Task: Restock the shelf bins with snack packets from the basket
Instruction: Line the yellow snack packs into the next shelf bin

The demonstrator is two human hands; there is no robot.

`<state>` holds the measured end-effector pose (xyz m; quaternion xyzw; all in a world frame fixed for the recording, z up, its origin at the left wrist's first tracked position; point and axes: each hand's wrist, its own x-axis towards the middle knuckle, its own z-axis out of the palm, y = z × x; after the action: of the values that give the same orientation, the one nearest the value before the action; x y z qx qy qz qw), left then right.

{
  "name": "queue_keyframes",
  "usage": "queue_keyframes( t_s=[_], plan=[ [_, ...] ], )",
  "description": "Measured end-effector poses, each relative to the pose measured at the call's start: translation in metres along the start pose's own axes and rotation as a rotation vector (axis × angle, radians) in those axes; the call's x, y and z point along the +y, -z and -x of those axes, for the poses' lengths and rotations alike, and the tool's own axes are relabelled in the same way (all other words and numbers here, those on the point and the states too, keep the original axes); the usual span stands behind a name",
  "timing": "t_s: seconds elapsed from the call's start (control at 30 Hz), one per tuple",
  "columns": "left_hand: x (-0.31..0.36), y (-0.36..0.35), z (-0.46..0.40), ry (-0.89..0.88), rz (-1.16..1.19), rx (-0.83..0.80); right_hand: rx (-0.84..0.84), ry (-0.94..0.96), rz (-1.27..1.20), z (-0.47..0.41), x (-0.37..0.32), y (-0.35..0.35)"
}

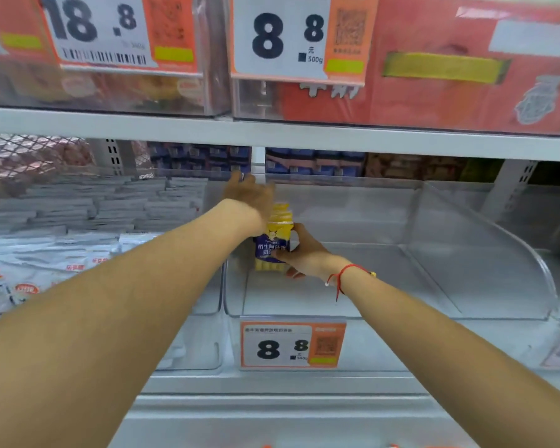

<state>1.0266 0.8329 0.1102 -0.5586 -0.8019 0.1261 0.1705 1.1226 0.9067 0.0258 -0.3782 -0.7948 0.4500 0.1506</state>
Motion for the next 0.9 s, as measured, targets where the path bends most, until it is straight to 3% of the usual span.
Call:
queue_keyframes(
  t_s=[0.1,0.47,0.67,0.9],
  plan=[
    [-0.005,0.002,0.002,-0.041,0.192,-0.021,-0.042,-0.062,-0.096,0.002,-0.002,-0.002],
    [-0.002,-0.001,-0.005,-0.096,0.091,-0.169,0.002,-0.175,-0.131,0.003,-0.01,-0.001],
    [0.001,-0.005,-0.006,-0.212,-0.178,-0.008,-0.055,-0.187,-0.089,0.008,-0.009,0.001],
    [0.005,0.008,0.008,-0.191,-0.264,-0.255,-0.164,-0.22,0.097,0.024,-0.019,0.017]
  ],
)
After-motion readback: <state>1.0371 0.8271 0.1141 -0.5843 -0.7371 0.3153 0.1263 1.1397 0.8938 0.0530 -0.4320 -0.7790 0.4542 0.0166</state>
